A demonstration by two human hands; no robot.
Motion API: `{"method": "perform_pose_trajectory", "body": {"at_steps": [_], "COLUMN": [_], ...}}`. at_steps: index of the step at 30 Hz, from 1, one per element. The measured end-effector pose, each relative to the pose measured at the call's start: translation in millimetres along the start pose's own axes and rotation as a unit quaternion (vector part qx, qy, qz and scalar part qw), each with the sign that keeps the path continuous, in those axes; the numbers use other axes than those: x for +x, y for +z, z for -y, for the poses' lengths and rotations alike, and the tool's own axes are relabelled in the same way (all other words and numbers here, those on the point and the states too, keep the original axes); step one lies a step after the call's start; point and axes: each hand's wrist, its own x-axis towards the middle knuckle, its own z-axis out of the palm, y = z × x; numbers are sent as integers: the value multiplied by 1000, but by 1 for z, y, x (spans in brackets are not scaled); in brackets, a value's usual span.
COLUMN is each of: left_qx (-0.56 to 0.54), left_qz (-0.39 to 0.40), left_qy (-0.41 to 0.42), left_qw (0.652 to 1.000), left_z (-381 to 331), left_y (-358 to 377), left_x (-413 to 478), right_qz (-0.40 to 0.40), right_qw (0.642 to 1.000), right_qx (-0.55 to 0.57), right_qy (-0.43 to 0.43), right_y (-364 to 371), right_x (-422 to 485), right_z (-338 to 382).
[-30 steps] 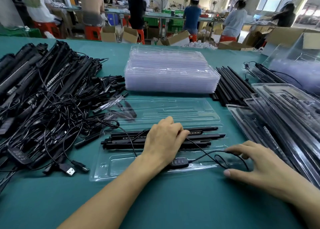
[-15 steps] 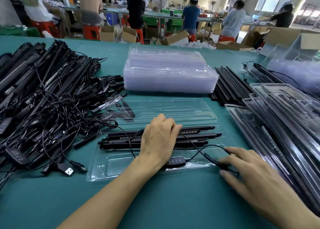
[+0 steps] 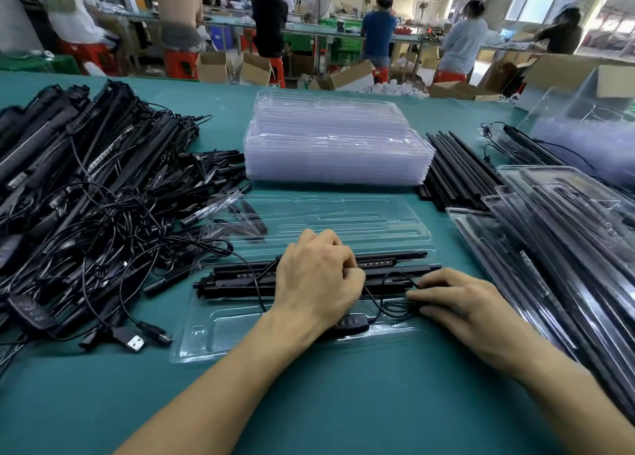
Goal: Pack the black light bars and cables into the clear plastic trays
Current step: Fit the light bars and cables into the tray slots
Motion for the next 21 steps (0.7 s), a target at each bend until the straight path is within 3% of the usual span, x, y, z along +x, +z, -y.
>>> {"method": "perform_pose_trajectory", "body": {"at_steps": [4, 7, 9, 13, 17, 21], "left_qx": [107, 116, 119, 56, 22, -8], "left_qz": [11, 19, 67, 132, 124, 108], "left_qy": [69, 164, 202, 146, 128, 105], "left_qw": [992, 979, 970, 979, 984, 989], "left_z": [-10, -18, -20, -16, -9, -8], "left_y": [-4, 0, 7, 18, 21, 23], "left_x": [-2, -9, -11, -9, -7, -7], "right_qz": [9, -5, -25, -46, -50, -65], "right_qw": [999, 1000, 999, 996, 996, 990], "right_qx": [-29, -17, 31, 50, 43, 110], "right_qy": [-17, 4, 32, 54, 59, 65], "right_y": [-2, -4, -4, 2, 6, 4], "right_x": [-2, -9, -13, -15, -13, -12], "right_z": [-4, 1, 3, 3, 6, 5]}}
